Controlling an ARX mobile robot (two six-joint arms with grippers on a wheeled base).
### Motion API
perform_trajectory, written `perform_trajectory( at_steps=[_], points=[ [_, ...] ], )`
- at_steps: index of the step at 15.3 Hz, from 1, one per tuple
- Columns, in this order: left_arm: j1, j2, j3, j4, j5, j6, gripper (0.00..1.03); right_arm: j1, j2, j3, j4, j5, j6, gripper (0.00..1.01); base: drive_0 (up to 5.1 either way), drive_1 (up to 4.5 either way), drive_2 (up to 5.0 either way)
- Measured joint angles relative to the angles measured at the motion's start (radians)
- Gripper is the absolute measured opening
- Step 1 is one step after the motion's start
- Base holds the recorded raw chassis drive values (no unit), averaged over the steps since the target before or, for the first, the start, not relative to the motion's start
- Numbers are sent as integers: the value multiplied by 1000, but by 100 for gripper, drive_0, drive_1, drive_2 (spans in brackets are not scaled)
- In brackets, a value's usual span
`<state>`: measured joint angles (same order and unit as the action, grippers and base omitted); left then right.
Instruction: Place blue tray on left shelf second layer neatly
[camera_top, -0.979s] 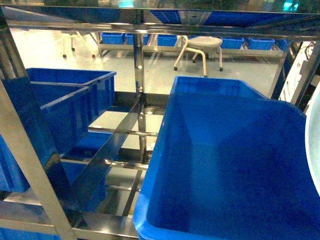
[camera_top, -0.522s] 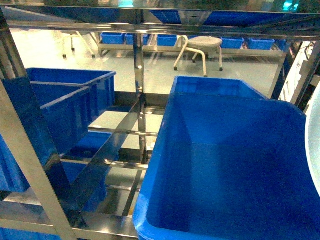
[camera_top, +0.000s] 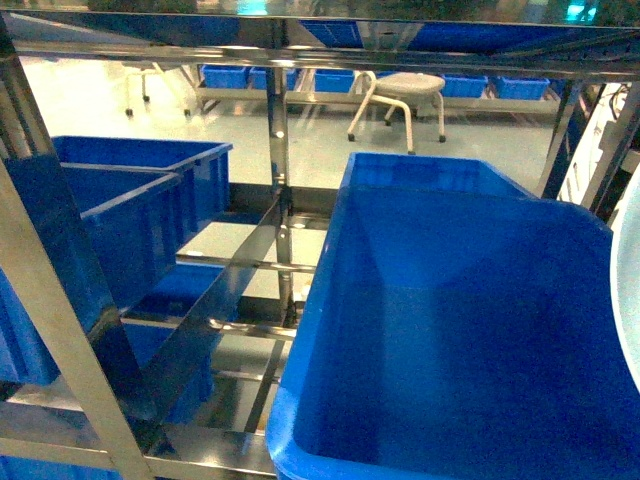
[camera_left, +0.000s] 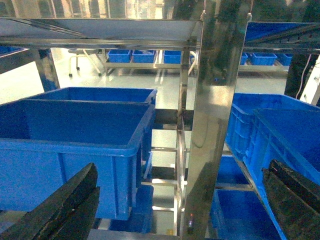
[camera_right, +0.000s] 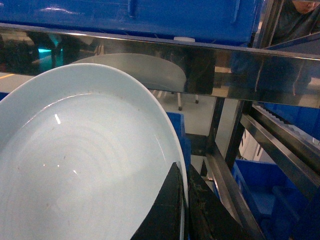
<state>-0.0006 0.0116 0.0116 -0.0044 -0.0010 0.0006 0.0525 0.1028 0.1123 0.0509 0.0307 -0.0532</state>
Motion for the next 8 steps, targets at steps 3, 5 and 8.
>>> perform_trajectory(
  at_steps=[3, 5, 8],
  points=[
    [0, 0, 0, 0, 0, 0, 98, 0, 0, 0, 0, 0, 0, 2, 0, 0, 0],
    [0, 0, 0, 0, 0, 0, 98, 0, 0, 0, 0, 0, 0, 2, 0, 0, 0],
    [0, 0, 0, 0, 0, 0, 98, -1, 0, 0, 6, -4, 0, 2, 0, 0, 0]
  ],
)
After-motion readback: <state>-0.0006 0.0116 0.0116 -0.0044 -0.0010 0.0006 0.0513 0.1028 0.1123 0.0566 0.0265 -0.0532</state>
